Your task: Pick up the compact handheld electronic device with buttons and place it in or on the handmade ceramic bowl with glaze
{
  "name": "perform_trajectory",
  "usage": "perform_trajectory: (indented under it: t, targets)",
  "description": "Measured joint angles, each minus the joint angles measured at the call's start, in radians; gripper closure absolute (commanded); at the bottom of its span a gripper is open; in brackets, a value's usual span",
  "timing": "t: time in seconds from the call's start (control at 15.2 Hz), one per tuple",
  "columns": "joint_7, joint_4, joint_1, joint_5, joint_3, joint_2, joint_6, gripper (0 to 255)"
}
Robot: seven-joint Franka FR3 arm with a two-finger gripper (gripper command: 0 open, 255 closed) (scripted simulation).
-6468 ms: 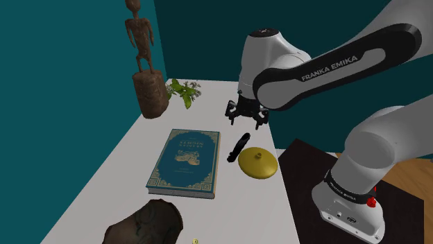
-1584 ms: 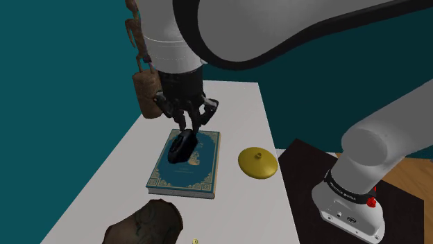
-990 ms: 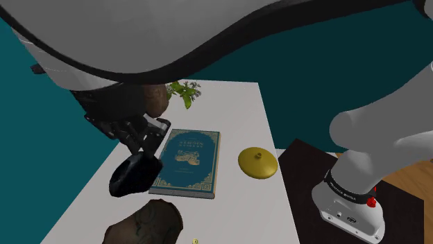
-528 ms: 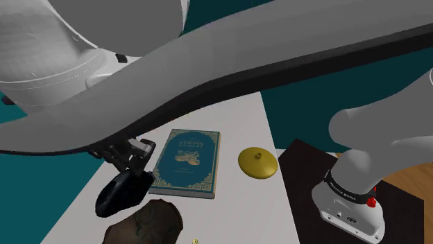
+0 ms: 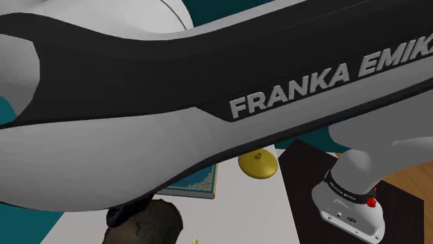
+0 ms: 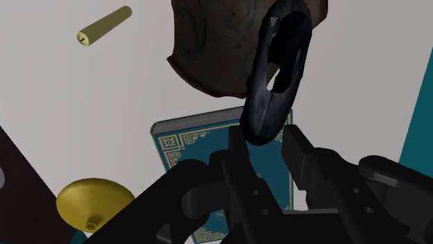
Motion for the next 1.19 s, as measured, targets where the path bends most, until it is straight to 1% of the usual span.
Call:
perform_trajectory:
  t: [0.46, 0.53, 0.66, 1.06, 1.12, 1.19]
  targets:
    - [-0.007, -0.067, -0.007, 0.025, 0.022, -0.025, 0.080, 255]
    - [-0.006, -0.084, -0.002, 0.027, 0.023, -0.025, 0.095, 255]
    - [-0.011, -0.095, -0.011, 0.038, 0.034, -0.037, 0.115, 255]
    - [-0.012, -0.102, -0.014, 0.044, 0.039, -0.042, 0.126, 255]
    - [-0.012, -0.102, -0.014, 0.044, 0.039, -0.042, 0.126, 0]
    - [-0.012, -0.102, -0.014, 0.044, 0.039, -0.042, 0.126, 0]
